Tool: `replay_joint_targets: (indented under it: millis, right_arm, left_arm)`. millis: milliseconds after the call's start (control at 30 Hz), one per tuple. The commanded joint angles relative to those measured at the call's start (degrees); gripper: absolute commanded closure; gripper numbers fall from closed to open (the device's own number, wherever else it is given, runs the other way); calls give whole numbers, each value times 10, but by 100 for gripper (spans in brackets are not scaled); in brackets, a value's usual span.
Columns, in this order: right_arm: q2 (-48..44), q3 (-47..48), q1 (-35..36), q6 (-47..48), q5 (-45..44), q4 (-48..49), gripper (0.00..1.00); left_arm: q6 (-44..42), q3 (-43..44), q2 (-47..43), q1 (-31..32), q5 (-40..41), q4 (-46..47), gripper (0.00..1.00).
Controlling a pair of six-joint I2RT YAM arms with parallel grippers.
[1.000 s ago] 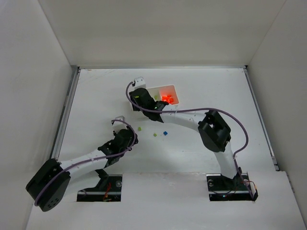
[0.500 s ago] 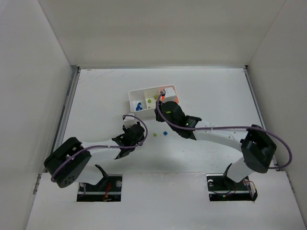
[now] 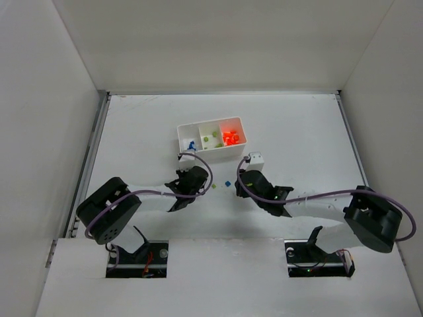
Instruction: Sort the legos into containers by color
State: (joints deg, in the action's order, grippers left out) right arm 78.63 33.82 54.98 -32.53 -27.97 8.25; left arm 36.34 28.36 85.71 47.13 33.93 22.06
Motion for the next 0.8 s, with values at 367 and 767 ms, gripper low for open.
replay_joint_targets:
  millis: [367, 767]
  right_arm:
    - [-61, -79, 20, -61, -1, 60, 63]
    - [-101, -97, 10, -60, 6, 61, 61]
  left_arm:
    - [-53, 119, -52, 75, 69, -76, 95]
    - [1, 135, -7, 53, 105, -169, 67]
